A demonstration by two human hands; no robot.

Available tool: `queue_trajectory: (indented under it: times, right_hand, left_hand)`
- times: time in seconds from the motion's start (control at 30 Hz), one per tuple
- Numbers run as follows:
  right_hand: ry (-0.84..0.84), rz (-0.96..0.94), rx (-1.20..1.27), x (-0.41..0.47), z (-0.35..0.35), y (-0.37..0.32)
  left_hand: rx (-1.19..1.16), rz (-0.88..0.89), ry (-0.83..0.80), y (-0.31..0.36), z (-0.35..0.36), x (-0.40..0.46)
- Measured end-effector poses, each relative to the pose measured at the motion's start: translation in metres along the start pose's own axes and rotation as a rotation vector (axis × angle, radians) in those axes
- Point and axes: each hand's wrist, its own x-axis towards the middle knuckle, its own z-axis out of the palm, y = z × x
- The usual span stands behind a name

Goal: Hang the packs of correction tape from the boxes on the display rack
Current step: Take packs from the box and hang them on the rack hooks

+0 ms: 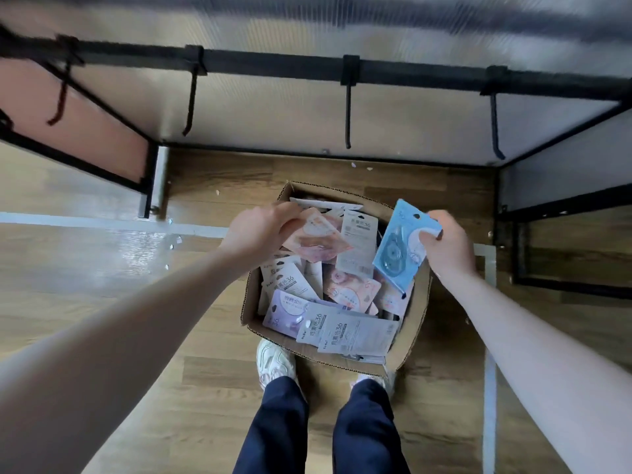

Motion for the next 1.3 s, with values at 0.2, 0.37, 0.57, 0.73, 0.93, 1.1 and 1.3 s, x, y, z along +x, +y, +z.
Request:
queue_trajectory:
  times: [0.2, 0.37, 0.57, 0.73, 0.93, 1.1, 1.3]
  right_hand:
    - [0.037, -0.119, -0.097, -0.037, -0.060, -0.065]
    - [0.082, -0.186, -0.083, -0.067, -0.108, -0.118]
    - [0.092, -0.269, -0.018, -0.105, -0.162, -0.182]
    - [0.148, -0.400, -0.005, -0.145, -0.206, -0.231]
    - [0.160, -0.539, 0.017, -0.183, -0.241, -0.278]
    - [0.167, -0.615, 0.022, -0.210, -0.261, -0.319]
    - [0.186, -0.754, 0.008, -0.228, -0.280, -0.358]
  left_hand:
    - [0.055, -0.021, 0.019, 0.035, -0.079, -0.010]
    - [0.098, -0.012, 0.069, 0.069, -0.149, -0.023]
    - [0.114, 0.005, 0.126, 0.109, -0.232, -0.046]
    - [0.190, 0.040, 0.183, 0.135, -0.297, -0.072]
    - [0.260, 0.035, 0.276, 0.155, -0.362, -0.102]
    - [0.305, 0.030, 0.337, 0.172, -0.403, -0.120]
    - [0.312, -0.004, 0.433, 0.186, -0.442, -0.138]
